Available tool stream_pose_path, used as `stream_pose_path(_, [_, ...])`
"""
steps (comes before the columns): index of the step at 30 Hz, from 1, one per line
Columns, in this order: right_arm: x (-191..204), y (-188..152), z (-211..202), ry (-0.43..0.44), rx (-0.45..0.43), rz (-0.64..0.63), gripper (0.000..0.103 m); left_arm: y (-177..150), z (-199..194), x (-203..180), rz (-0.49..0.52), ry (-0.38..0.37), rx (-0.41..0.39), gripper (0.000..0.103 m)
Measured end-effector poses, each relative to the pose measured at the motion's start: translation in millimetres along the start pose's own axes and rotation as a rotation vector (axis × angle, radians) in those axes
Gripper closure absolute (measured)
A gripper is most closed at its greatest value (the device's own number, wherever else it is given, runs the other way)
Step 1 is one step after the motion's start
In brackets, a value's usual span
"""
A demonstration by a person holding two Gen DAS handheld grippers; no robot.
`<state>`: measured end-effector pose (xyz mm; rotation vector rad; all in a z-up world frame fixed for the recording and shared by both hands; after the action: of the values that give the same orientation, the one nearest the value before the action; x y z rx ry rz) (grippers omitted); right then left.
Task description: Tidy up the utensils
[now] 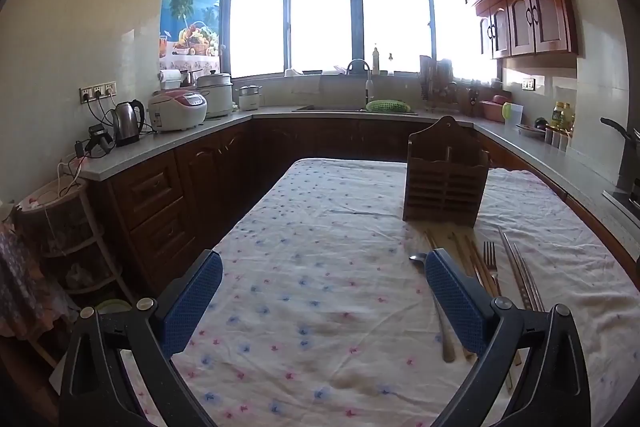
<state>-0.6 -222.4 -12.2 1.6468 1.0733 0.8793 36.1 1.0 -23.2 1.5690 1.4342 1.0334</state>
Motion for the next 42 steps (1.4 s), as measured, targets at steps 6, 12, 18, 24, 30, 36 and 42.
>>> stream_pose_path(6, [0.3,0.0,0.2,0.002,0.0,0.0,0.0,1.5,-0.8,0.7,0.001,-0.001,0.001,0.001])
stream_pose_path(12, [0.2,0.6,0.1,0.004,0.002,0.001,0.0,2.3,-1.6,-0.3,0.007,0.002,-0.009,0.001])
stream_pose_path(18, [0.9,0.3,1.0,0.008,0.002,0.001,0.0,1.7,-1.3,-0.7,0.007,-0.001,-0.01,0.001])
stream_pose_path(24, [1.9,0.3,1.2,0.01,0.001,0.001,0.0,2.1,-1.7,-0.3,0.007,-0.001,-0.01,0.001])
stream_pose_path(30, [3.0,0.1,1.8,0.011,0.0,0.001,0.0,1.9,-1.9,-0.2,0.006,-0.001,-0.01,0.001])
stream_pose_path(36, [6.1,0.1,2.7,0.015,0.001,0.001,0.0,3.4,-1.5,-0.4,0.006,-0.002,-0.008,0.001])
stream_pose_path(42, [6.8,-0.1,3.2,0.017,0.001,0.0,0.0,3.9,-0.9,-0.7,0.005,-0.003,-0.007,0.001])
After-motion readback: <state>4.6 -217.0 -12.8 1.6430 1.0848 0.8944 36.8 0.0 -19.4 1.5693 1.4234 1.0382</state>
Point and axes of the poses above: each gripper's, at about its wrist camera, not at the fingertips, and z roughly the way its jaws point, x to its left, y to its top, the point moved 4 cm from there along z, roughly the way its jaws point, and after that the axes turned 4 degrees about z, right-handed, at the moved point
